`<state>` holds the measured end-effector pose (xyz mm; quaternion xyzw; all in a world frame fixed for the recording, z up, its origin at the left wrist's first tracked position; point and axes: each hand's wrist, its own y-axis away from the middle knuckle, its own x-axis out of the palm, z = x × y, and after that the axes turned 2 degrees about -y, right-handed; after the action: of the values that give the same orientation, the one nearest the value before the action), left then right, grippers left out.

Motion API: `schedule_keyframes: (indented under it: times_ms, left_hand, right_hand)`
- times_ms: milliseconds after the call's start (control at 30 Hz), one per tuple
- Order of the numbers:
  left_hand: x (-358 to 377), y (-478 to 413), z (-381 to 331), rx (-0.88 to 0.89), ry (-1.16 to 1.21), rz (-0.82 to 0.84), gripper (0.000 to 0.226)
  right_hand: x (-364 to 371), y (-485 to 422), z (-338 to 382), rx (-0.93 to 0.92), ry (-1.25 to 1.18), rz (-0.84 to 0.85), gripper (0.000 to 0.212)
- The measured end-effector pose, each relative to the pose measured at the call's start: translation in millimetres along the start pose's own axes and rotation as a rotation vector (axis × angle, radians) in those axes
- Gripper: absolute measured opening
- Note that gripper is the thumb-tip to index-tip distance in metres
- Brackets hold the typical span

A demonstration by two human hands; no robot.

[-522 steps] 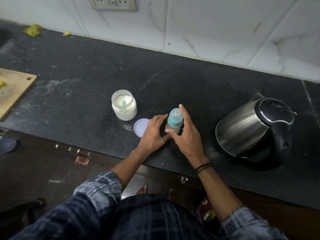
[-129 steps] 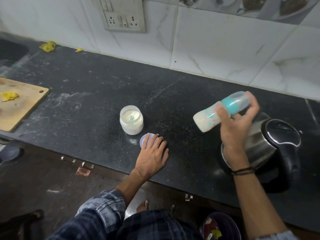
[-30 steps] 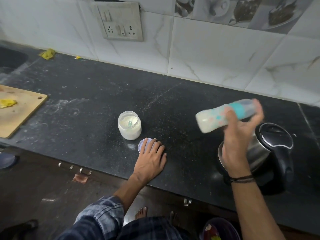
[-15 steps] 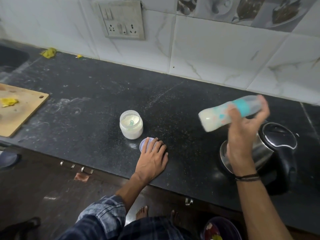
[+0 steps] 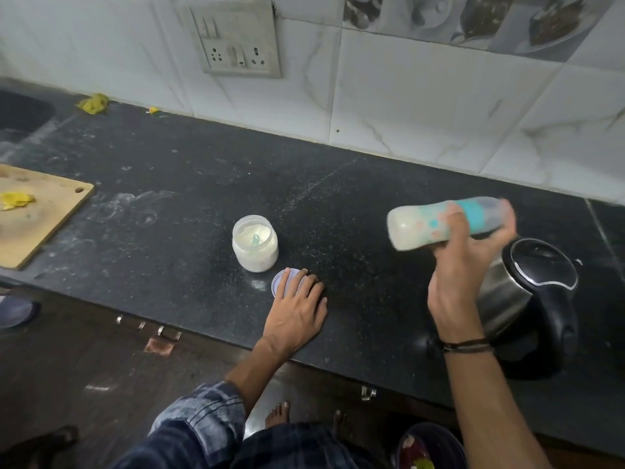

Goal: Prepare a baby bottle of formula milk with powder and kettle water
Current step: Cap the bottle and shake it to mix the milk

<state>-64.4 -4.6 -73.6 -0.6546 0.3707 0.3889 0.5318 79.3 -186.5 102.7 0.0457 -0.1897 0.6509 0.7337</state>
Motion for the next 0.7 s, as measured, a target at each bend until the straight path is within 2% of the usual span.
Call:
schedule_keyframes:
  times_ms: [33,133,167,267,300,367,400,500,533,633,700]
  left_hand:
    - [0.8,0.8,0.3,0.0,0.0,-0.001,0.035]
    - [2.3,2.3,1.8,0.017,0.007,-0.001,0.035]
    - [2.6,1.8,1.7,0.016,0.008,-0.002,0.035]
    - [3.7,0.8,0.6,0.002,0.006,-0.007,0.035]
    - [3.7,1.8,1.3,0.005,0.005,-0.007,0.035]
    - [2.8,3.1,2.7,0.017,0.004,-0.005,0.035]
    - [2.0,2.6,2.6,0.019,0.003,-0.003,0.035]
    - [0.5,0.6,0.2,-0.001,-0.006,0.004,0.036]
    - [0.3,1.1,-0.1,-0.002,-0.007,0.006,0.035]
    - [-0.4,2.6,1.6,0.017,-0.003,0.009,0.035]
    - [-0.3,0.8,1.2,0.009,-0.001,0.012,0.035]
  right_hand:
    - [3.8,-0.3,3.1,0.001,-0.007,-0.011,0.076]
    - [0.0,6.9,3.5,-0.001,0.192,0.269,0.07]
    - [-2.4,6.9,3.3,-0.009,0.186,0.247,0.069]
    - [1.9,-2.3,9.4,0.004,-0.021,-0.019,0.076]
    - [5.7,-1.0,12.2,0.01,-0.01,0.003,0.077]
    - [4.6,4.8,9.7,0.007,0.159,0.181,0.072]
    - [0.3,5.9,5.8,-0.005,0.191,0.211,0.071]
    - [-1.2,-1.0,6.1,0.013,0.007,-0.013,0.076]
    - [1.5,-1.1,7.4,0.035,-0.002,-0.015,0.078]
    - [-0.2,6.9,4.0,0.05,0.175,0.216,0.072]
    - [-1.8,5.1,4.2,0.05,0.087,0.098,0.071]
